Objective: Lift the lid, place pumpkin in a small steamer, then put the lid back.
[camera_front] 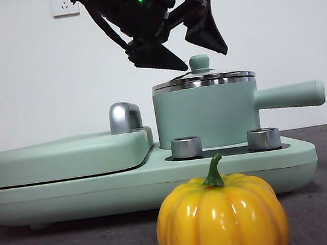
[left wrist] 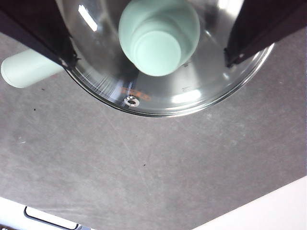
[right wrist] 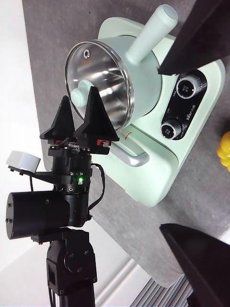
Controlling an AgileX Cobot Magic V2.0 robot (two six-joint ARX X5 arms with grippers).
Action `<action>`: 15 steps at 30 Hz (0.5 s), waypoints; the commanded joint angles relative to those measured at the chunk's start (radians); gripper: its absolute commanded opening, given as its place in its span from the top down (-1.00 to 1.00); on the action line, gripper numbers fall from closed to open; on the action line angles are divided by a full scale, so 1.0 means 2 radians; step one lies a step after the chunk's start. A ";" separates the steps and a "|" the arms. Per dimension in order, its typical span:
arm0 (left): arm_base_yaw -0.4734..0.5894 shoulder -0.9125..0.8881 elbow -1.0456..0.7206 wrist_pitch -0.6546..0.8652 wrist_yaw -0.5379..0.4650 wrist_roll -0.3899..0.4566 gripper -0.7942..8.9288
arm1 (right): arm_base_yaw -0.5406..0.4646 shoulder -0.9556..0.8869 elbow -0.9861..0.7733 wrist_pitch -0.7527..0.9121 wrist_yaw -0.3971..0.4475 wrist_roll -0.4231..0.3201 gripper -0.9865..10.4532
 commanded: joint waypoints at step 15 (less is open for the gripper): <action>-0.005 0.016 0.011 -0.006 -0.005 0.010 0.42 | 0.000 0.002 0.007 0.003 0.000 0.006 -0.03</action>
